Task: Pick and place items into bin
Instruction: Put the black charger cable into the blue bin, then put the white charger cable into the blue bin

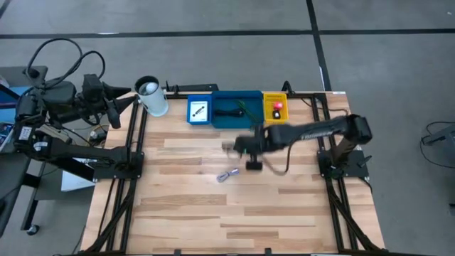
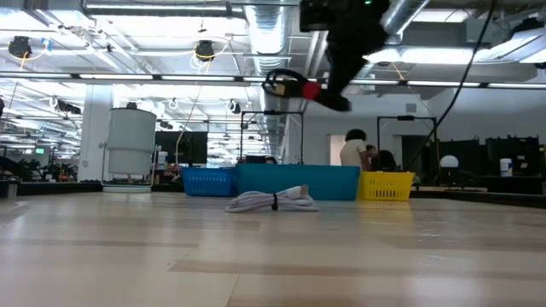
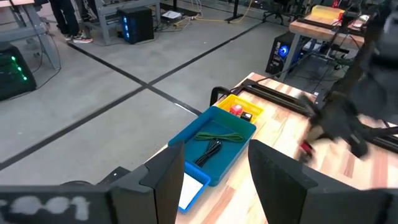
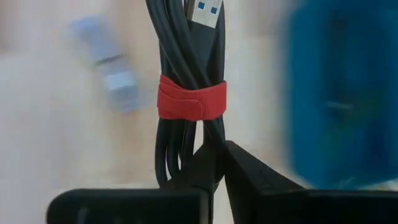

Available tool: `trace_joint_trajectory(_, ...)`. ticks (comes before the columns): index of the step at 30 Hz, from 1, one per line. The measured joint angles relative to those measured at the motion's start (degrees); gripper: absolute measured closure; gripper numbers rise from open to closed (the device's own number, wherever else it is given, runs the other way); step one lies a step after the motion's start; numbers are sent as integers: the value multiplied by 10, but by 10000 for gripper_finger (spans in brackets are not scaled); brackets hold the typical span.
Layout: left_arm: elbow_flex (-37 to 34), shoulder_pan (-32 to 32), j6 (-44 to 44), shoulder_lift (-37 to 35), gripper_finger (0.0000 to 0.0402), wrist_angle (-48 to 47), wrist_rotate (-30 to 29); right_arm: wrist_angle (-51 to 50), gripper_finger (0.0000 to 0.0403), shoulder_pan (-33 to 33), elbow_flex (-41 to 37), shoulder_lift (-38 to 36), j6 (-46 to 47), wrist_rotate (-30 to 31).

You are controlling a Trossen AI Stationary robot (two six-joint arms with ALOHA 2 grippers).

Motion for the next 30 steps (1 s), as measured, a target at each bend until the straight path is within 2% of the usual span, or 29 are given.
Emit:
trace_joint_trajectory(4,0,0,-9,0,235,0,0,7,388,-72,25,-24,-14,70)
trace_joint_trajectory(7,0,0,-21,0,235,-1,0,13,396,-126,38,-20,-47,92)
trace_joint_trajectory(10,0,0,-29,0,235,-7,0,27,390,-179,41,-12,-84,88)
trace_joint_trajectory(14,0,0,-50,0,235,-25,0,53,349,-230,39,13,-117,53)
trace_joint_trajectory(17,0,0,-67,0,235,-38,0,77,318,-251,40,32,-120,18)
trace_joint_trajectory(24,0,0,-75,0,235,-45,1,98,253,-261,41,56,-127,18)
trace_joint_trajectory(27,0,0,-75,0,235,-45,1,91,229,-248,41,52,-127,52)
trace_joint_trajectory(30,-18,0,-75,-1,235,-42,0,46,216,-226,45,34,-112,120)
